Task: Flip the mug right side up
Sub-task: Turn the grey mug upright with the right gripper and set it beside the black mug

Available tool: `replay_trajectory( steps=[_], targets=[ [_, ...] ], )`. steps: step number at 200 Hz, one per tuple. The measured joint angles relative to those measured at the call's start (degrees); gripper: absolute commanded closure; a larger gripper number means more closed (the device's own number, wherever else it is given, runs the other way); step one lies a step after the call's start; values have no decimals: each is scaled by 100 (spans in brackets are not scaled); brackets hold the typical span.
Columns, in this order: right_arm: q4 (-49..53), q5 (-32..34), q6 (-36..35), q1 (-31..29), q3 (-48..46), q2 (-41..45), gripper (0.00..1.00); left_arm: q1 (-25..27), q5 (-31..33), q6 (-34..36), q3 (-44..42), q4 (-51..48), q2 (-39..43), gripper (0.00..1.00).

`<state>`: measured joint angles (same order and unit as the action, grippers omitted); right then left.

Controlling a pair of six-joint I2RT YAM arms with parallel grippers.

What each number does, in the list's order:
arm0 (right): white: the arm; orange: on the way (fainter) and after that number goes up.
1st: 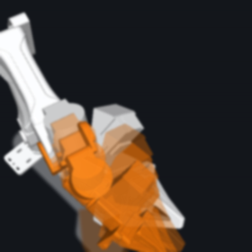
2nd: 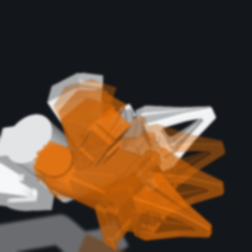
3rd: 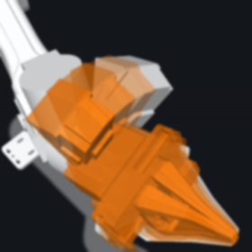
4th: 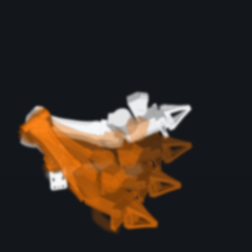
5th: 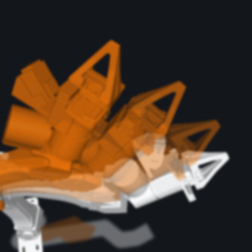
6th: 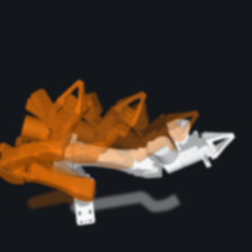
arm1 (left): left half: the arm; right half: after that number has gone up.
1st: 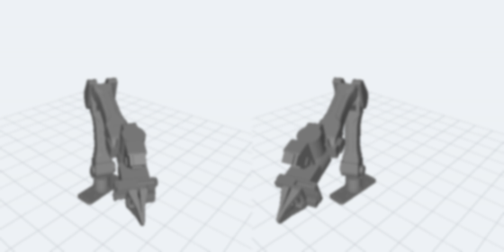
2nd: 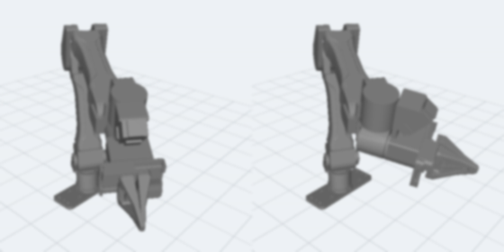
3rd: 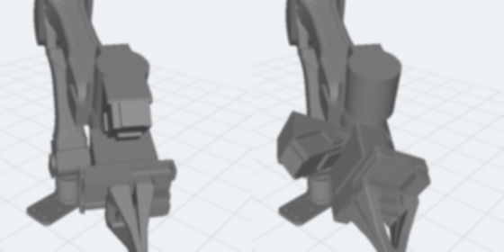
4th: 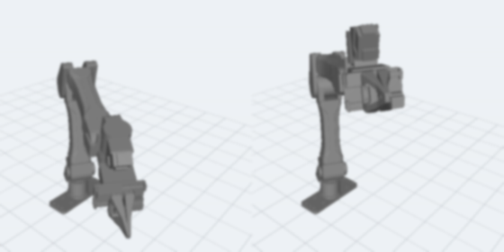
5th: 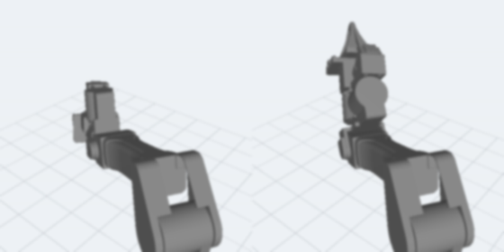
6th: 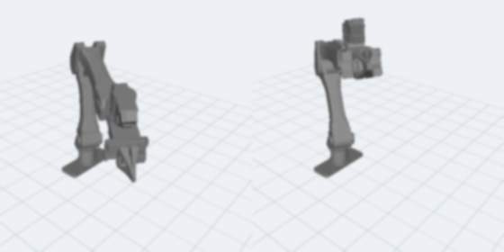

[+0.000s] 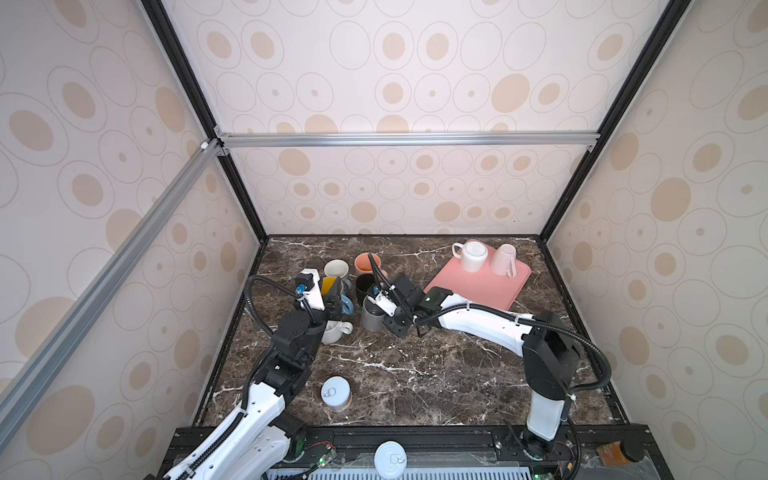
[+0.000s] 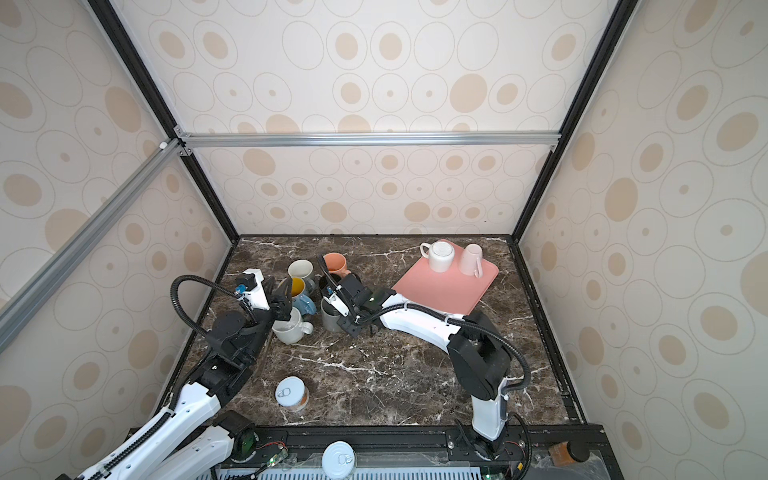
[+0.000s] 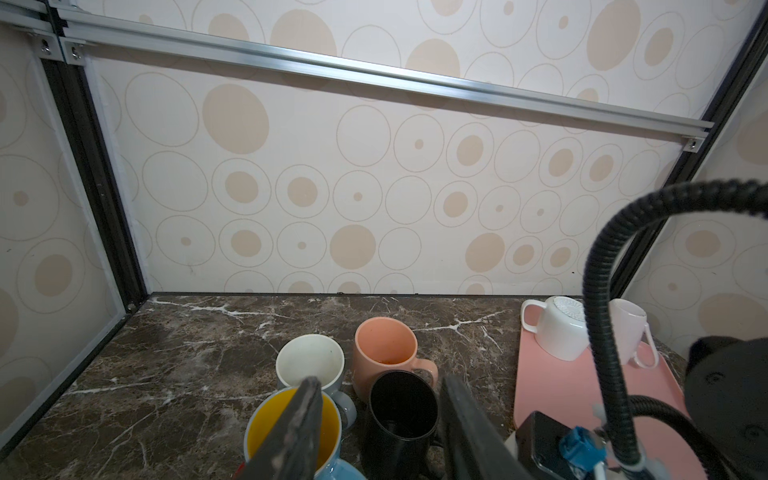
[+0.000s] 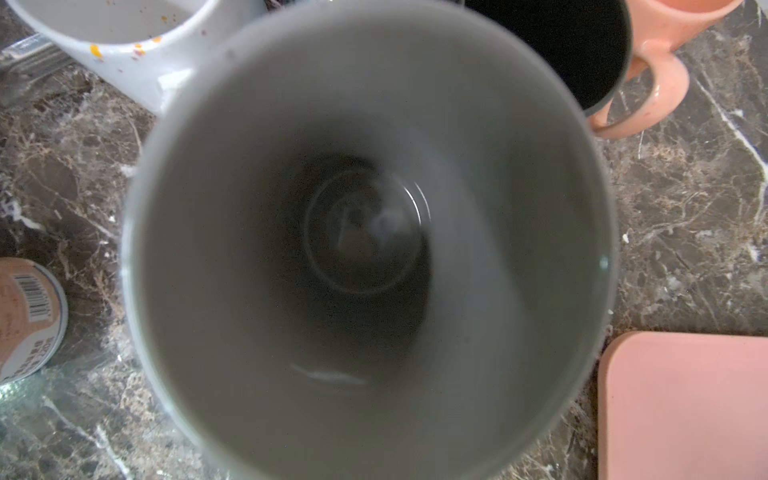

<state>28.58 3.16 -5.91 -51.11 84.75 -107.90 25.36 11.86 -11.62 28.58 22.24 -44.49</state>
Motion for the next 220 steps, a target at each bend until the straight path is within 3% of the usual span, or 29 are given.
replay_trajectory(
  steps=[79, 143, 220],
  targets=[
    [313, 310, -170, 0, 863, -800, 99, -68, -358, 0, 2, 59, -774, 45],
    [354, 555, -262, -11, 1204, -1115, 67, -188, -577, -59, 2, 262, -1038, 44],
    [221, 614, -295, -17, 1211, -960, 63, -330, -780, -166, 0, 358, -1075, 44]
  ],
)
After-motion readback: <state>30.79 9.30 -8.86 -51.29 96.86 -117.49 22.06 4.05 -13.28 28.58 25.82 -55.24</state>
